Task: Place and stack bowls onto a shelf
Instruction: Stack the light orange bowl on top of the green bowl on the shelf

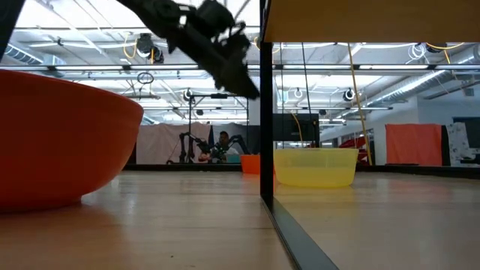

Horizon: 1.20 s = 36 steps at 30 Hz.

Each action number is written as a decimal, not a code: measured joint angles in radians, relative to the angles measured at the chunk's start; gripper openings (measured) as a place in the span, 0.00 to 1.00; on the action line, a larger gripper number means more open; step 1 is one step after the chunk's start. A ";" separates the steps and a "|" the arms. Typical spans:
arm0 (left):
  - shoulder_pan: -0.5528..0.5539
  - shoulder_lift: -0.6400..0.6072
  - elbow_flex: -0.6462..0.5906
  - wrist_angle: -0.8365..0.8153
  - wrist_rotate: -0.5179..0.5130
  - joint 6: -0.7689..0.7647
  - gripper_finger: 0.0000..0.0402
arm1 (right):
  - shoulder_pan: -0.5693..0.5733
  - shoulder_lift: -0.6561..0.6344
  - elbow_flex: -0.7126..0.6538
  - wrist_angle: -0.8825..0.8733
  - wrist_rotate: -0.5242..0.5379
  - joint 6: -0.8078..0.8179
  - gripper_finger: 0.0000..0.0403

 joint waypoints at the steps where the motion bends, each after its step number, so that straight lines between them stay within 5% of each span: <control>1: 0.007 0.020 0.000 0.004 0.003 0.007 0.54 | -0.002 0.000 0.000 0.006 -0.020 0.006 0.03; 7: 0.006 0.110 0.000 0.016 -0.002 0.070 0.54 | -0.036 -0.005 0.000 0.012 -0.020 0.116 0.10; 19: -0.008 0.177 0.003 0.106 -0.220 0.197 0.69 | -0.132 -0.005 0.000 -0.116 -0.026 0.271 0.17; 29: -0.008 0.205 0.001 0.124 -0.253 0.216 0.70 | -0.201 -0.004 0.000 -0.212 -0.256 0.425 0.17; 36: -0.047 0.140 0.000 -0.119 -0.237 0.226 0.69 | -0.202 -0.004 0.000 -0.264 -0.254 0.486 0.17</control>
